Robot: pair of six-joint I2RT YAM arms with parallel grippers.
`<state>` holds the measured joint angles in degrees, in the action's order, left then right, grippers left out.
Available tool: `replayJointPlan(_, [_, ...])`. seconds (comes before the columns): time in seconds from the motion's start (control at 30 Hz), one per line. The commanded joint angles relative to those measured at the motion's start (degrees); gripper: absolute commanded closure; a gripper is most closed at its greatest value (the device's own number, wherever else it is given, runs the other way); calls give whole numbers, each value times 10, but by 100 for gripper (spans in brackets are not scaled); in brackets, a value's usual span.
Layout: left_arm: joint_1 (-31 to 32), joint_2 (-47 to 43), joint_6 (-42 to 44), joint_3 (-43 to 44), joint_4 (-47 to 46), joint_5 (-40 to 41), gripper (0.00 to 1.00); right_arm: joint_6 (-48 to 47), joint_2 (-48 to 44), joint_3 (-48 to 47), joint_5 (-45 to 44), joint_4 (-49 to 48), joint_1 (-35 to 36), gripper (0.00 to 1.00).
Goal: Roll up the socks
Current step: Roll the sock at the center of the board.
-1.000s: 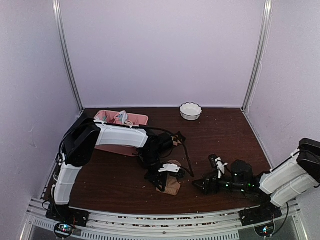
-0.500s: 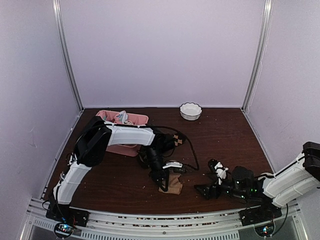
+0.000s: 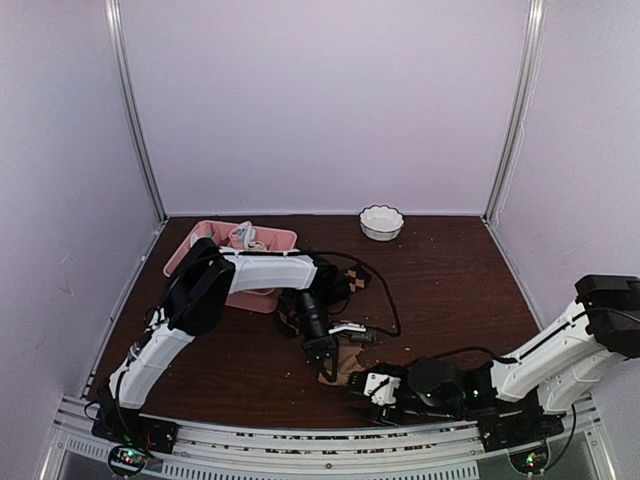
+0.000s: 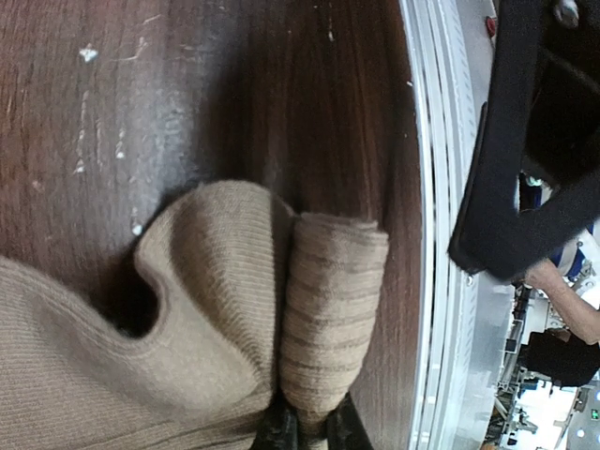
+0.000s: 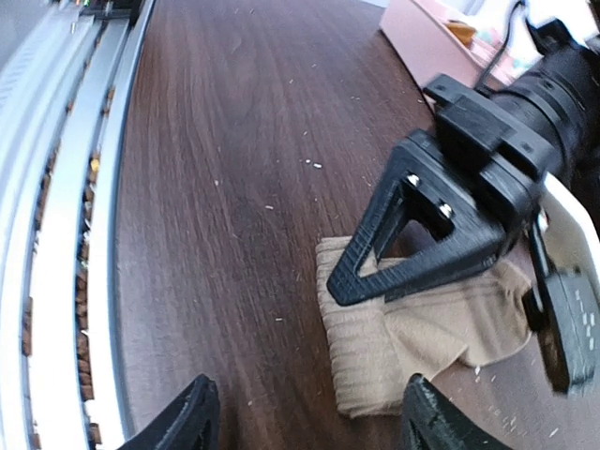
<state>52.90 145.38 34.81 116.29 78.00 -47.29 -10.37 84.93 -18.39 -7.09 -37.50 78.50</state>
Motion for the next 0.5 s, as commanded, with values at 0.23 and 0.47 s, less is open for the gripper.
replayJointPlan(0.23, [-2,68,-5,34,-4,88,96,-158,82,-84,27,71,-56,49])
replayJointPlan(0.47, [-2,70,-2,44,-3,95,90,-158,104,-113,53,105,-70,78])
